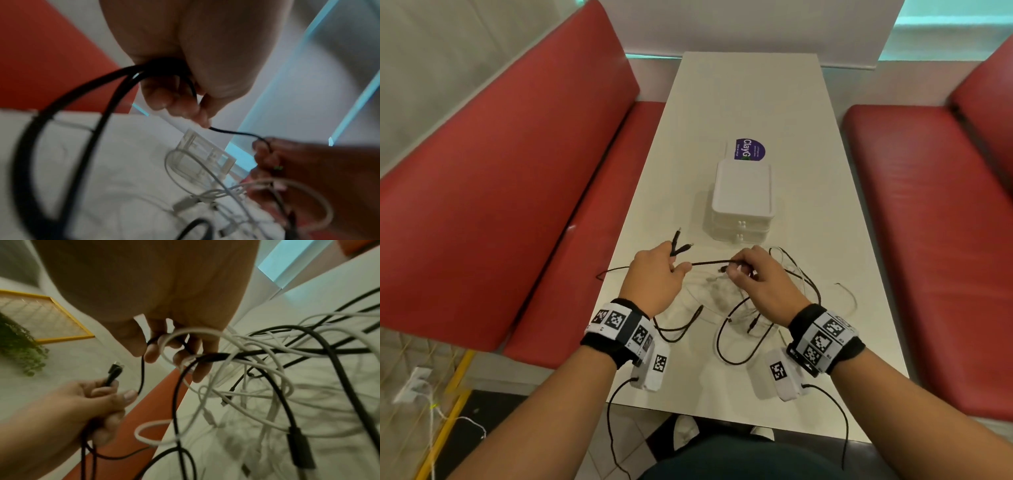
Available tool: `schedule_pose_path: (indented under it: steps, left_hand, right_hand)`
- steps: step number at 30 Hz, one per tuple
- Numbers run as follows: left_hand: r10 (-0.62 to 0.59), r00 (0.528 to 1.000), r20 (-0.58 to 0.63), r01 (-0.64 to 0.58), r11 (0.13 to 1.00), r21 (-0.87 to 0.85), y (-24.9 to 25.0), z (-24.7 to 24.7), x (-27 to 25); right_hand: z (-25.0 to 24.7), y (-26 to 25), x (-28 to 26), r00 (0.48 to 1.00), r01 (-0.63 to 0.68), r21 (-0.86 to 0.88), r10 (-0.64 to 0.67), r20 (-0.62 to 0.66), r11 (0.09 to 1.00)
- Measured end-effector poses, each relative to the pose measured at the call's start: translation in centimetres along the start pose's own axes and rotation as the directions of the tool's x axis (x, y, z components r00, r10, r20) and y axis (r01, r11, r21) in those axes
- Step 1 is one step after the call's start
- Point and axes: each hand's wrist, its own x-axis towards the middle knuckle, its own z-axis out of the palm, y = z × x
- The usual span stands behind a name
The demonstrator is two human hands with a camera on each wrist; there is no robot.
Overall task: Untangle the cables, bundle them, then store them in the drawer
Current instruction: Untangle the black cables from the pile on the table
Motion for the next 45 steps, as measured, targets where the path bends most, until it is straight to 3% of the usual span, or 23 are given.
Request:
schedule_pose_path:
  steps: [3,5,7,10,13,15,17,20,23,26,31,33,37,38,40,43,45]
  left_hand:
    - [0.098,0.993,0.065,-0.111,0.962,0.250,-0.4,0.7,-0.1]
    - [0.172,0.979,0.105,-0.198,0.920,0.339,-0.2,1.0,-0.3]
    - [0.283,0.954,0.101,-0.301,0.896,0.328,0.3,1.3,-0.5]
    - [0.481,0.871,0.098,-0.487,0.825,0.286,1.7,1.5,-0.8]
    - [0.522,0.813,0.257,-0.576,0.785,0.228,2.5,1.9,-1.0]
    - [0.433,0.852,0.296,-0.484,0.866,0.127,2.5,2.0,-1.2]
    - [0.313,0.914,0.258,-0.313,0.949,-0.041,2.3,2.1,-1.3]
    - [0.175,0.979,0.106,-0.143,0.956,-0.257,2.4,2.3,-1.2]
    - [0.062,0.998,0.034,-0.047,0.943,-0.329,2.9,1.8,-0.5]
    - [0.063,0.997,0.055,-0.034,0.910,-0.414,3.0,0.5,0.2]
    - [0.123,0.992,0.008,-0.105,0.881,-0.462,3.5,-0.7,0.2]
    - [0.129,0.992,-0.013,-0.121,0.887,-0.446,3.2,-1.0,0.3]
    - [0.161,0.987,0.022,-0.155,0.971,-0.180,0.2,-1.8,0.7]
    - [0.179,0.983,0.033,-0.175,0.980,-0.099,-0.4,-2.0,0.8]
    - [0.244,0.970,0.015,-0.245,0.969,0.016,-0.6,-2.7,0.8]
    - [0.394,0.914,-0.099,-0.325,0.855,0.403,0.3,-4.6,1.3]
    - [0.467,0.862,-0.196,-0.270,0.751,0.603,0.5,-6.6,1.8]
  right_hand:
    - [0.1,-0.3,-0.2,0.998,-0.013,0.132,0.004,0.069,0.991]
    - [0.2,-0.2,0.1,0.997,-0.022,0.016,0.021,0.072,1.000]
    - [0.6,0.1,0.4,0.988,-0.030,-0.148,0.052,0.147,0.989]
    - [1.5,0.1,0.6,0.973,-0.043,-0.208,0.088,0.213,0.977]
    - [2.0,-0.1,1.1,0.987,-0.027,-0.212,0.060,0.149,0.977]
    - [1.6,-0.2,1.4,0.985,-0.053,-0.239,0.091,0.148,0.970]
    - [1.1,-0.3,1.4,0.985,-0.091,-0.251,0.125,0.120,0.964]
    - [0.6,-0.6,1.1,0.989,-0.081,-0.194,0.104,0.109,0.978]
    - [0.8,-0.5,0.5,0.989,-0.023,-0.132,0.042,0.143,0.991]
    - [0.3,0.6,0.3,0.996,-0.018,-0.087,0.026,0.089,0.996]
    - [0.6,2.3,0.3,0.968,-0.123,-0.193,0.160,0.194,0.974]
    - [0.7,2.6,0.5,0.970,-0.118,-0.230,0.162,0.182,0.966]
    - [-0.8,2.3,0.8,0.995,0.024,-0.223,-0.045,-0.092,0.974]
    - [-1.0,2.0,0.7,0.990,0.080,-0.244,-0.107,-0.096,0.966]
    - [-0.6,1.7,0.4,0.990,0.132,-0.379,-0.138,0.010,0.916]
    - [0.6,2.1,0.1,0.995,0.062,-0.580,-0.006,0.098,0.812]
    - [0.4,2.6,0.1,0.997,0.015,-0.510,0.028,0.077,0.860]
